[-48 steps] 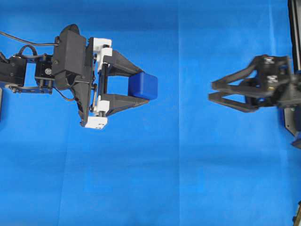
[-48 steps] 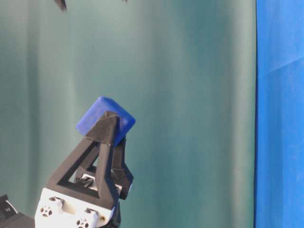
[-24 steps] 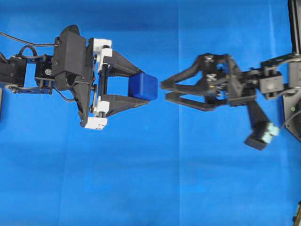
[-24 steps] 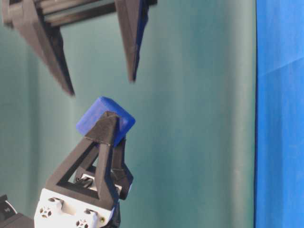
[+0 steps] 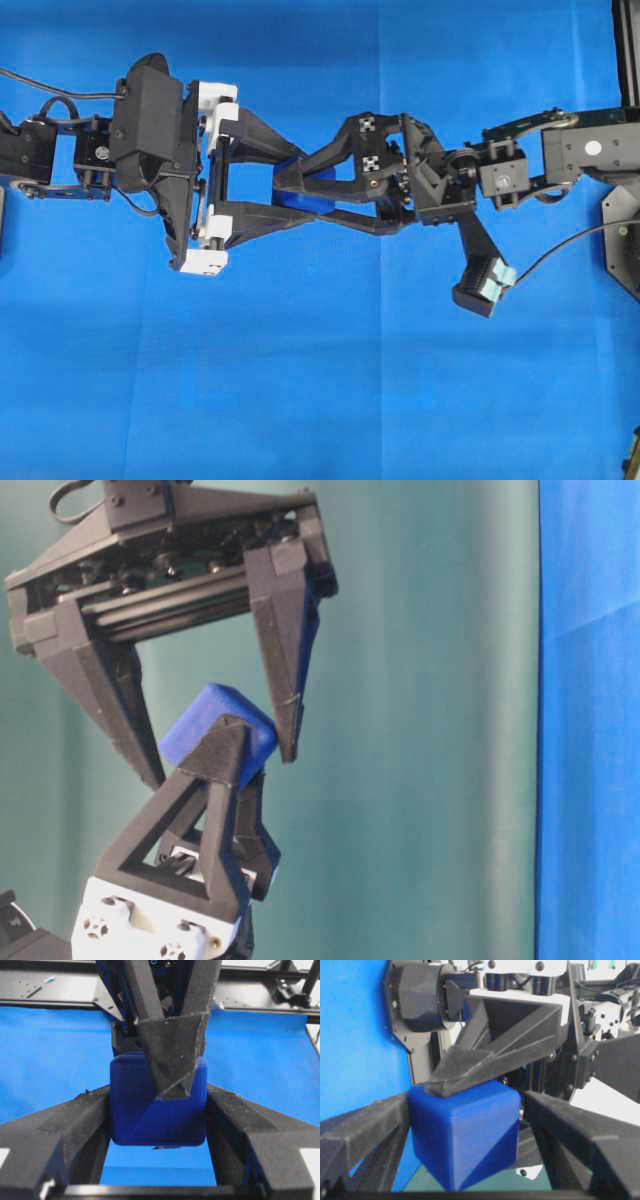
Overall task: Handover the blue block to the right arm after grasping it with the left arm, then place it in the designated position.
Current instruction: 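Move the right gripper toward the cube held by the left gripper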
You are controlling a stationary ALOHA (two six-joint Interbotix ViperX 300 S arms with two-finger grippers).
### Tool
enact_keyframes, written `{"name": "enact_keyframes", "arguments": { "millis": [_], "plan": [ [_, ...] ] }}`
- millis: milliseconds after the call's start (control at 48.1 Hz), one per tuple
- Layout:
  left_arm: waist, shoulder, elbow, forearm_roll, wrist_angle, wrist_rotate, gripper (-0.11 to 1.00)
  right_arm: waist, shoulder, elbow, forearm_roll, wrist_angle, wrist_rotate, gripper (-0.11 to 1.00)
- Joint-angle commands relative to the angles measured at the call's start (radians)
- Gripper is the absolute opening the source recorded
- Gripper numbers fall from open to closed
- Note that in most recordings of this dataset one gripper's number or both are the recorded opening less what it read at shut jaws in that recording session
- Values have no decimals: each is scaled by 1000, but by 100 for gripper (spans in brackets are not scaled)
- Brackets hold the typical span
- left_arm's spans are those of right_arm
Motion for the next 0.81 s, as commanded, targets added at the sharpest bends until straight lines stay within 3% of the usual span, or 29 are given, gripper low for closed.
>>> {"name": "enact_keyframes", "arguments": {
  "millis": [0,415,499,623,789],
  "plan": [
    [-3,-21,-15,-2,-9,0,49,2,-9,-28,3,-5,3,95],
    [-3,-21,-14,-2,-9,0,49,3,-8,-28,5,32,5,94],
    [-3,-21,-15,-2,-9,0,48,5,-9,-31,5,77,6,83],
    [-5,-23,-14,-2,-9,2,49,3,-11,-40,6,115,21,51],
    [-8,-23,-15,-2,-9,5,49,3,-12,-43,6,117,38,52]
  ]
}}
